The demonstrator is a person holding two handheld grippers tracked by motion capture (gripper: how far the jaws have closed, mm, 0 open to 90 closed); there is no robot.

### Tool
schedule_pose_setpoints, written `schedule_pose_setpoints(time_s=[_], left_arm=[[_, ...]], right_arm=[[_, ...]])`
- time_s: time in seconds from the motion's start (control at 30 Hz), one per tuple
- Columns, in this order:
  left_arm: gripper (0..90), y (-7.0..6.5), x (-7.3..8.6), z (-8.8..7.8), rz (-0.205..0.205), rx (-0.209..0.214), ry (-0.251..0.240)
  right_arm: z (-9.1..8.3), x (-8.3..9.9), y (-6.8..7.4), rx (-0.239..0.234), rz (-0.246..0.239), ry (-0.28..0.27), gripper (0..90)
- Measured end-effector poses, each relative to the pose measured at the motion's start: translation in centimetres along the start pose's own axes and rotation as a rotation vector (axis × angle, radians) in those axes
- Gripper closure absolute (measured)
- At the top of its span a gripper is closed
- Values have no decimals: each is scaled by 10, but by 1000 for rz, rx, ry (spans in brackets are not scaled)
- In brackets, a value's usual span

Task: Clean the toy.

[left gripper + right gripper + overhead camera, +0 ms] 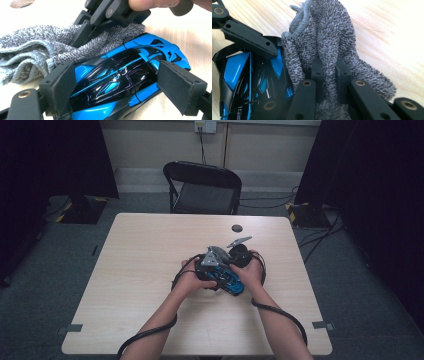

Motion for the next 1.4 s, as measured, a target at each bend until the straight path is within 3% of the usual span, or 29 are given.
schedule_pose_setpoints(time_s=[0.27,0.8,1.4], left_arm=[[154,0,0,0,1,-3,4],[154,1,-1,0,0,-4,14],[154,1,-3,-1,4,-4,32]], right_arm=[[-6,6,-5,11,3,2,807],[-20,20,-13,-4,-26,0,806],[-40,45,-25,-17,-23,-17,806]])
Point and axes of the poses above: each handheld gripper's, and its own axes: z roughly forward along the jaws, x roughly out of its underside, y roughly to its left, the point moved 1 cm from there along z, roughly forward along the jaws, and after that the axes turned 6 degrees about z, right-handed, at the moved point
